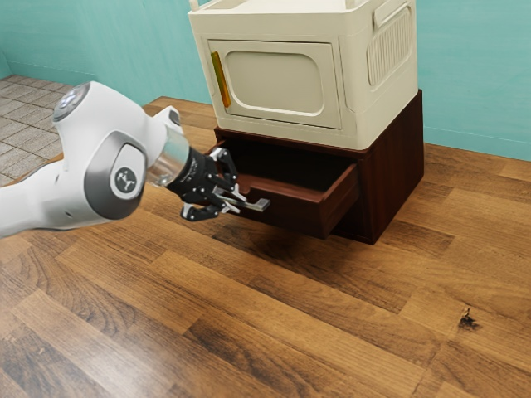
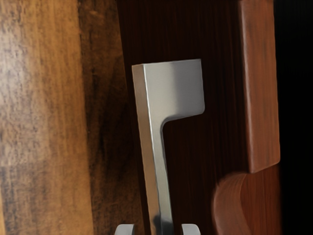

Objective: Pull the drawer handle with one arm to open the drawer

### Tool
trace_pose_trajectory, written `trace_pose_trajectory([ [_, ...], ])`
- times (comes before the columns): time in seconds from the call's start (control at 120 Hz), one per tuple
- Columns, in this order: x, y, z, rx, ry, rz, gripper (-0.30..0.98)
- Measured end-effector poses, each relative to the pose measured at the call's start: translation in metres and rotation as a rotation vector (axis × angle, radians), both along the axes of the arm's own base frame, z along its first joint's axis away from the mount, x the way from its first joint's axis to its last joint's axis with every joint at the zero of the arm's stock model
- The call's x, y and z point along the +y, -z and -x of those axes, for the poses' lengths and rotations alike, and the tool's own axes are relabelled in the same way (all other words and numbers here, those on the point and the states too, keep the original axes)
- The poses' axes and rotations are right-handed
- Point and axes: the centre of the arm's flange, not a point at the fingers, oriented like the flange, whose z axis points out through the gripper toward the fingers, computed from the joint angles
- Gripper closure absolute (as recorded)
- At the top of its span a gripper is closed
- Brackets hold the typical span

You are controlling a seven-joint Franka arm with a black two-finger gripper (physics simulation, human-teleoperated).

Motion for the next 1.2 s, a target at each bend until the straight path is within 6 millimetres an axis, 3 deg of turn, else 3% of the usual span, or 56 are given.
trace_pose_trajectory([
  [0.942,0.004,-0.006,0.032,-0.004,-0.005,0.01,0.65],
  [1.017,0.01,-0.031,0.044,-0.036,-0.005,0.004,0.58],
  [1.108,0.039,-0.096,0.066,-0.065,-0.013,-0.031,0.39],
  [1.2,0.052,-0.143,0.082,-0.006,0.01,-0.057,0.25],
])
